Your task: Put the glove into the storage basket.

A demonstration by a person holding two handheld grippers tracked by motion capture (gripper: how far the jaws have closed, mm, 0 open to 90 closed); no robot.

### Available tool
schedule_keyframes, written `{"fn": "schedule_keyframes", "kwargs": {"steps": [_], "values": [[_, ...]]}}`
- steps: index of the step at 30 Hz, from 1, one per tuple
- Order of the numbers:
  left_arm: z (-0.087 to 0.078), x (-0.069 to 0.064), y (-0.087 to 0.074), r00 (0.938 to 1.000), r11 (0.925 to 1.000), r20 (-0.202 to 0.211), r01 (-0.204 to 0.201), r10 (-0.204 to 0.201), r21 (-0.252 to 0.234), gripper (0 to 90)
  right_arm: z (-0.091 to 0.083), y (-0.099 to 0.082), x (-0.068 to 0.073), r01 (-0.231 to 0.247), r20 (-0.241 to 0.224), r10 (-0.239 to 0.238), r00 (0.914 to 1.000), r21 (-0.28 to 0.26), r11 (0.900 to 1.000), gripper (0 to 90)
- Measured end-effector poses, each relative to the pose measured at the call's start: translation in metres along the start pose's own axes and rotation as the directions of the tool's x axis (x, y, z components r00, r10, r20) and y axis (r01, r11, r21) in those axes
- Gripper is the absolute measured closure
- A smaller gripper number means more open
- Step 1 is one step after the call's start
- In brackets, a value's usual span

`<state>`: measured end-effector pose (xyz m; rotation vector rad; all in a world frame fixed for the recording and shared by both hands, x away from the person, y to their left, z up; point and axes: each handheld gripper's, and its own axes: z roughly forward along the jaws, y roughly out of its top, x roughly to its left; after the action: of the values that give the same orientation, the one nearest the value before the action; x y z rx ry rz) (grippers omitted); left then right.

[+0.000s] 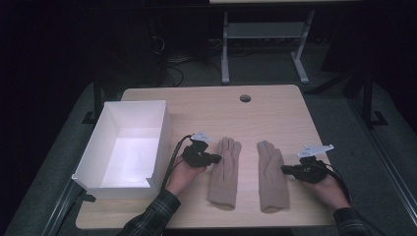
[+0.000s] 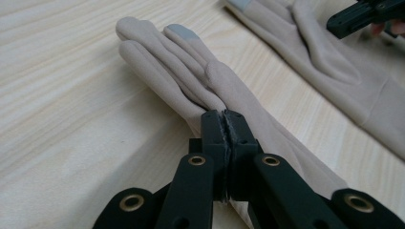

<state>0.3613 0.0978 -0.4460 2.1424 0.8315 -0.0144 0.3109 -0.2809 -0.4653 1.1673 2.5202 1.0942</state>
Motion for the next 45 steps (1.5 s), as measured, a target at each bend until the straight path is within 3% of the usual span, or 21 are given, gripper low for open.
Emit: {"fn": "schedule_keyframes", "kwargs": {"steps": [6, 13, 15, 27, 38, 45], "values": [[-0.002, -0.002, 0.001, 0.9996, 1.0, 0.028, 0.002, -0.002, -0.009, 88.1, 0.002, 0.004, 0.005, 0.007, -0.012, -0.007, 0.9999, -0.005, 1.0, 90.0], [-0.002, -0.004, 0.002, 0.9983, 0.9997, 0.057, 0.014, -0.013, -0.019, 88.1, -0.003, 0.001, 0.001, 0.008, -0.004, -0.008, 1.0, -0.006, 0.9999, 90.0], [-0.003, -0.005, 0.002, 0.9981, 0.9996, 0.061, 0.012, -0.011, -0.025, 88.1, -0.002, 0.0, 0.002, -0.002, -0.016, 0.002, 0.9999, 0.009, 1.0, 90.0], [-0.007, -0.006, 0.008, 0.9936, 0.9967, 0.108, 0.041, -0.033, -0.07, 88.1, 0.018, 0.014, 0.02, 0.049, -0.079, -0.047, 0.9958, 0.017, 0.9987, 90.0], [-0.002, -0.01, 0.008, 0.989, 0.9978, 0.139, 0.055, -0.05, -0.037, 88.1, 0.029, 0.022, 0.032, 0.077, -0.114, -0.074, 0.9907, 0.02, 0.9968, 90.0], [0.0, -0.012, 0.01, 0.986, 0.9974, 0.159, 0.059, -0.052, -0.041, 88.0, 0.031, 0.023, 0.035, 0.087, -0.136, -0.085, 0.9871, 0.012, 0.9961, 90.0]]}}
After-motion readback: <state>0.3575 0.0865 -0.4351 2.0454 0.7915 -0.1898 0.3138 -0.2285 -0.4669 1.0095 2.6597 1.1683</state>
